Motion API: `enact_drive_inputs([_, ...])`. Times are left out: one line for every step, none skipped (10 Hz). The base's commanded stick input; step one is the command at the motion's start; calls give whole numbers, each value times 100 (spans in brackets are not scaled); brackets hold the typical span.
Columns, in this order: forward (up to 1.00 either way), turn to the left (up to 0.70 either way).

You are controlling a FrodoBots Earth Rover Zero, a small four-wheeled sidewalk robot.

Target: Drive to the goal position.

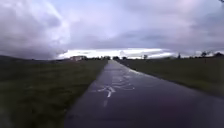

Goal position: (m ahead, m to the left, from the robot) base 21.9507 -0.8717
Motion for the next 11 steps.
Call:
enact_drive_inputs([70,0])
enact_drive_inputs([70,0])
enact_drive_inputs([70,0])
enact_drive_inputs([70,0])
enact_drive_inputs([70,0])
enact_drive_inputs([70,0])
enact_drive_inputs([70,0])
enact_drive_inputs([70,0])
enact_drive_inputs([70,0])
enact_drive_inputs([70,0])
enact_drive_inputs([70,0])
